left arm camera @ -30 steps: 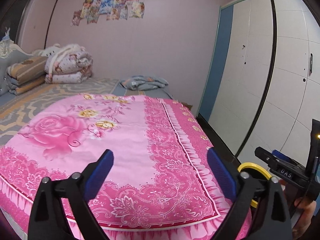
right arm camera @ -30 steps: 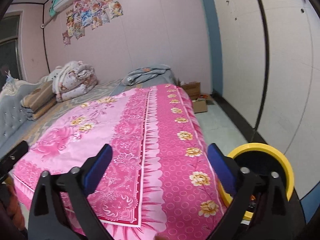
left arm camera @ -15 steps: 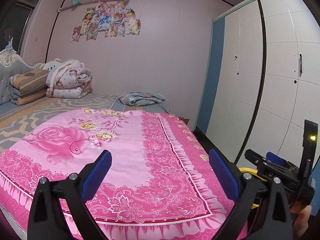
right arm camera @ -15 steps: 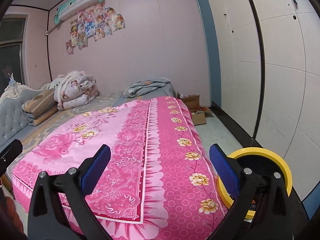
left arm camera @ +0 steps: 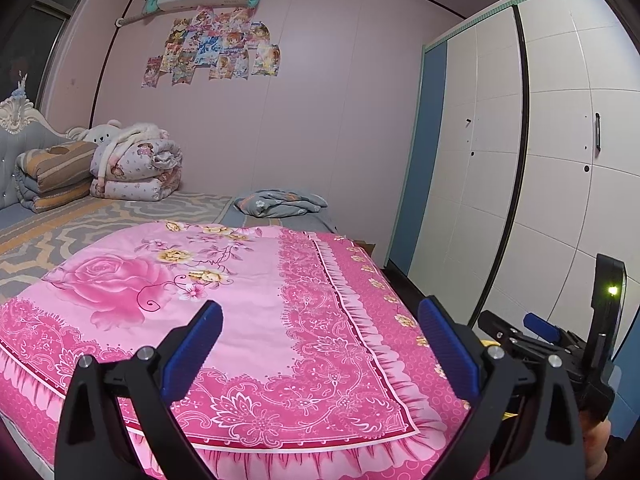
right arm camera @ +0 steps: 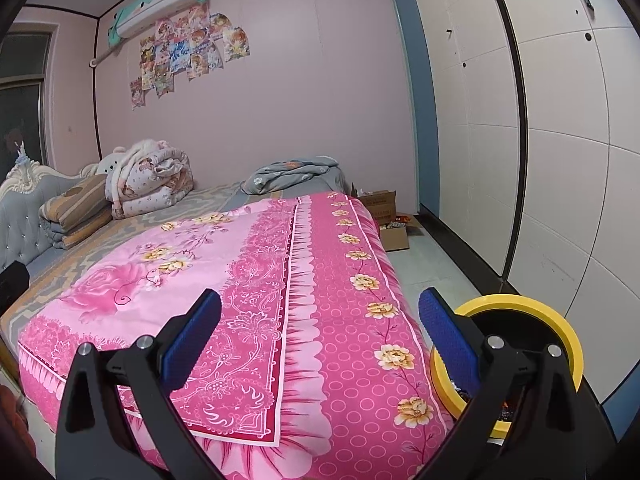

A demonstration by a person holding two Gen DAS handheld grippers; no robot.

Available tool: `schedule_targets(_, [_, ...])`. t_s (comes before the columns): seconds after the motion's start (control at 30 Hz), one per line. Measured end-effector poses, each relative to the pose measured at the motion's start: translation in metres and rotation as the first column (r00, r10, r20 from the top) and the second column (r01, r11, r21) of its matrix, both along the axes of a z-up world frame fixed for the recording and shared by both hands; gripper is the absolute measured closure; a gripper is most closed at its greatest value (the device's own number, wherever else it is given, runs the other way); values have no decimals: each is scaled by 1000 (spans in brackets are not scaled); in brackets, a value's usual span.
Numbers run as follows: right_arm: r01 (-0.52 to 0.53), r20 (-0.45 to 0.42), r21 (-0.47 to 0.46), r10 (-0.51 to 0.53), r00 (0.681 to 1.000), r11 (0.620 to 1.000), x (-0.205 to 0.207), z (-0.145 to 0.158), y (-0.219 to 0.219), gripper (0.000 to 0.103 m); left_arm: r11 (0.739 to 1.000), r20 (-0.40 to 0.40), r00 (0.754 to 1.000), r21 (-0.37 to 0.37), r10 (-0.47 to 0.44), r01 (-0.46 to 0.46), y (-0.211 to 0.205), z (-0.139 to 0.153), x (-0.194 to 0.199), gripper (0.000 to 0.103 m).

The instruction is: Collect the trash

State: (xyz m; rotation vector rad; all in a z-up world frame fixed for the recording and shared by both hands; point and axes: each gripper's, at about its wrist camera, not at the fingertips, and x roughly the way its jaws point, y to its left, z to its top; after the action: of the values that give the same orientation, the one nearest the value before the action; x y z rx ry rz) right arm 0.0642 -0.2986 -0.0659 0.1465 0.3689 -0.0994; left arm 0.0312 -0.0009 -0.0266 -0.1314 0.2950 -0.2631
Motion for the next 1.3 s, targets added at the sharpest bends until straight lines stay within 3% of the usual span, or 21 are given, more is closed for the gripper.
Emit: schedule_targets(1.3, [9, -37, 13, -8, 999, 1000, 7, -9, 9, 8, 1000, -6, 1000, -8, -7, 7, -3, 1, 0, 8])
